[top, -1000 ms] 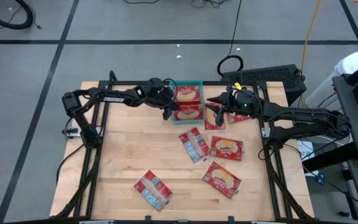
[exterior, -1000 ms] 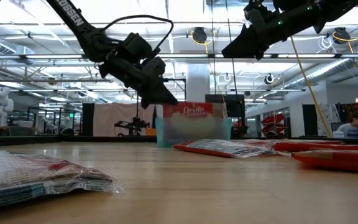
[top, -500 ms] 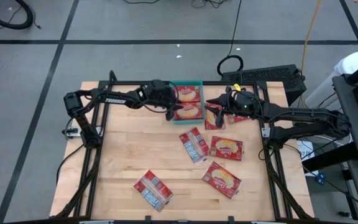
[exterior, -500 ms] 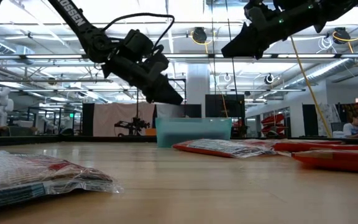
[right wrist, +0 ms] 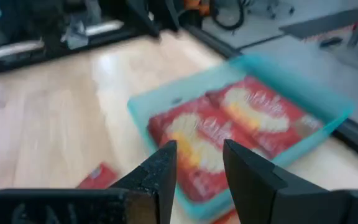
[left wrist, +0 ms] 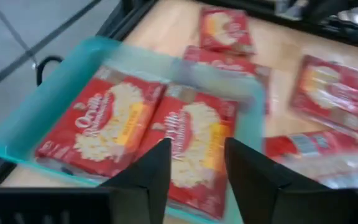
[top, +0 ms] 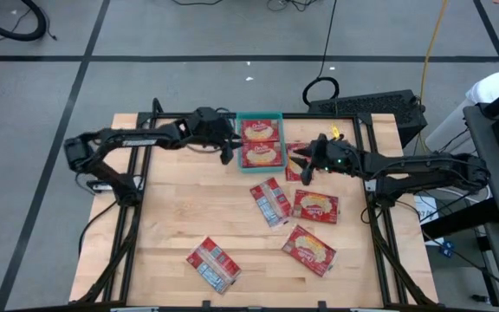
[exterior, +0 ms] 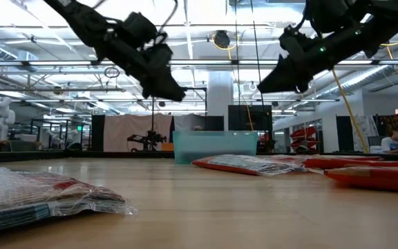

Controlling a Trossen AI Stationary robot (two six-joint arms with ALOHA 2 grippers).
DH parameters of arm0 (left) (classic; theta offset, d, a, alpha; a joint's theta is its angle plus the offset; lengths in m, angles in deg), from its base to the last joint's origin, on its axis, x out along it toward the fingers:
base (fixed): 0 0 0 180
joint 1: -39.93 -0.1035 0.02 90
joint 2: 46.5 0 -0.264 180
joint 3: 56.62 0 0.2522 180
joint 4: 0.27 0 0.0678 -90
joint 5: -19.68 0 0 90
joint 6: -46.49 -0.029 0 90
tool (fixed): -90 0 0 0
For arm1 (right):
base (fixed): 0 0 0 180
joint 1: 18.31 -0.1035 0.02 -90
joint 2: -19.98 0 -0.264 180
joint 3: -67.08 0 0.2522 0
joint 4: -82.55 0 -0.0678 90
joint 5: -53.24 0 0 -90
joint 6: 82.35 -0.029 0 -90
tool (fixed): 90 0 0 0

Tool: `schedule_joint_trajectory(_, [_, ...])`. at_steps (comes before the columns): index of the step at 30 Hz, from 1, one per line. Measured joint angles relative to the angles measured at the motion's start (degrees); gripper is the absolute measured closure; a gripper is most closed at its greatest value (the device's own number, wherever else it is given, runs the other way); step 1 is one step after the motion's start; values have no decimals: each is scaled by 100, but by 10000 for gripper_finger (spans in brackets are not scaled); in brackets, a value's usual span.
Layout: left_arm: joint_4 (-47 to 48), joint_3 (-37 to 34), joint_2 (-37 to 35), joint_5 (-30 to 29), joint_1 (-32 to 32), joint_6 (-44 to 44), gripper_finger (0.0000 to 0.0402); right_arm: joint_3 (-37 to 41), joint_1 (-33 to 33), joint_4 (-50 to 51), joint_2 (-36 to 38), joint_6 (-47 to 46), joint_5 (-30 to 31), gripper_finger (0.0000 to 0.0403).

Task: Sort popcorn bags into baskets
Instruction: Put the red popcorn bag into the blue bin

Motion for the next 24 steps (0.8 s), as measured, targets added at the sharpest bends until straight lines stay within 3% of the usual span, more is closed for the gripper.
schedule_joint_trajectory(6, [-635,-994,-818,-80,285,-82,296,19,-271,1064,0,-514,506,277])
schedule_joint_trajectory(12, [-1583,-1881,-1244,-325,645,-144,302,21,-372,2237,-95,-1620,890,276])
schedule_joint_trajectory(16, [-1948,-2139,-1248,-333,832,-61,302,20,-372,2864,-353,-2464,888,266])
schedule_joint_trajectory(20, [-2159,-2304,-1245,-344,1068,129,302,21,-278,3250,-643,-3914,887,247])
schedule_joint_trajectory(24, [-2337,-2425,-1245,-492,1363,177,302,25,-265,3113,-840,-4411,864,225])
